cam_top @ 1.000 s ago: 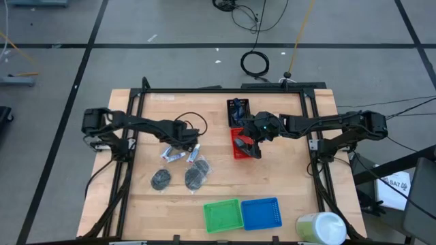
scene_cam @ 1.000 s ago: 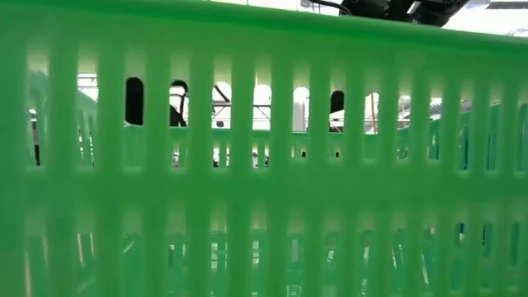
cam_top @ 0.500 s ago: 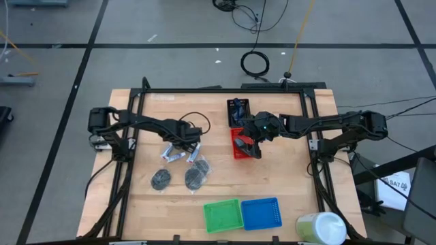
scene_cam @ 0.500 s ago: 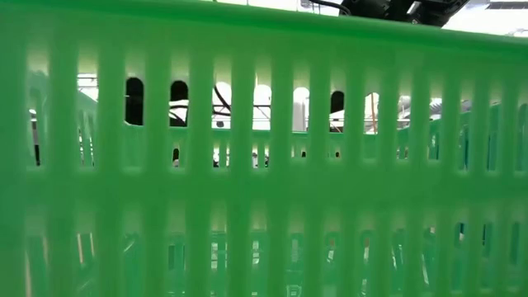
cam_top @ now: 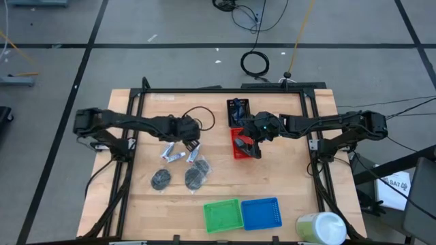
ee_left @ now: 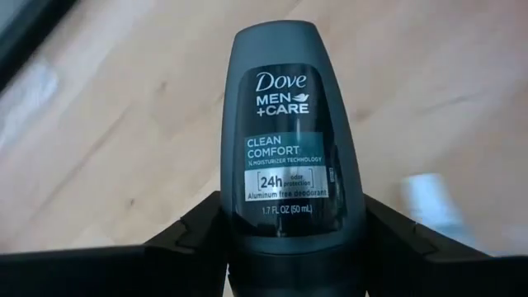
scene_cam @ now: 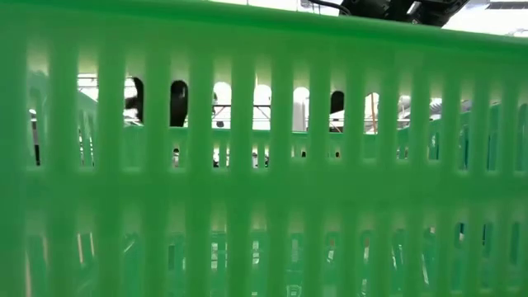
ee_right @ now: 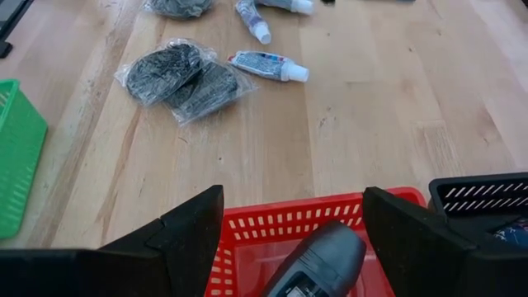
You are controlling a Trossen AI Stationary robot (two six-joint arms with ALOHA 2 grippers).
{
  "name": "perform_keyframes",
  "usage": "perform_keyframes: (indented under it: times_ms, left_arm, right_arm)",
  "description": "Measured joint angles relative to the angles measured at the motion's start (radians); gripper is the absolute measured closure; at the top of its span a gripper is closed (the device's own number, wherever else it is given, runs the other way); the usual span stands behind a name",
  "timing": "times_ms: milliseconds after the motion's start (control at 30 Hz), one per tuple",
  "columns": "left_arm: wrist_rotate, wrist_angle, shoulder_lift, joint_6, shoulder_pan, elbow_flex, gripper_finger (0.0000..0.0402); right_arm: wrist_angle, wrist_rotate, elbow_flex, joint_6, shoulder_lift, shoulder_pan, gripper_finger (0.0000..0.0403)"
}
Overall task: Pick & Place Travel size toiletries
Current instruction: Put the gray deodorant into the red bin
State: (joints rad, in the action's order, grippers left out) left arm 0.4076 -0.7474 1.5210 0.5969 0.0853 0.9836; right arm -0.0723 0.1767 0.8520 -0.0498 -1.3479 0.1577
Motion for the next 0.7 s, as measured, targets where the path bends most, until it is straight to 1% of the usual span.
perform_keyframes:
  times_ms: [67, 200, 267, 333, 433, 500, 600, 700]
  left_arm:
    - [-0.021, 0.05, -0.064, -0.062, -0.026, 0.0, 0.0208]
    - [-0.041, 0.15, -0.162, -0.194, -0.108, 0.0, 0.0208]
    - [-0.042, 0.204, -0.196, -0.276, -0.148, 0.0, 0.0204]
    - [-0.071, 0.274, -0.217, -0.366, -0.181, -0.012, 0.0205]
    - [-0.192, 0.39, -0.246, -0.458, -0.2, -0.048, 0.0206]
    - [-0.28, 0.487, -0.25, -0.502, -0.194, -0.074, 0.0206]
    - [-0.433, 0.61, -0.247, -0.557, -0.166, -0.119, 0.0206]
    - [-0.587, 0.729, -0.244, -0.574, -0.12, -0.152, 0.0206]
  right_arm:
    - [-0.002, -0.018, 0.0, 0.002, 0.0, 0.0, 0.0129]
    - [-0.018, -0.098, 0.0, 0.01, 0.0, 0.0, 0.0129]
    - [-0.011, -0.105, 0.0, 0.008, 0.0, 0.0, 0.0129]
    - [0.0, -0.102, 0.0, 0.005, 0.0, 0.0, 0.0129]
    - [0.022, -0.101, 0.0, 0.004, 0.0, -0.001, 0.0129]
    - [0.052, -0.099, 0.0, 0.003, 0.0, -0.001, 0.0129]
    - [0.124, -0.098, 0.0, -0.021, 0.0, -0.01, 0.0129]
    - [0.212, -0.095, 0.0, -0.07, 0.0, -0.037, 0.0129]
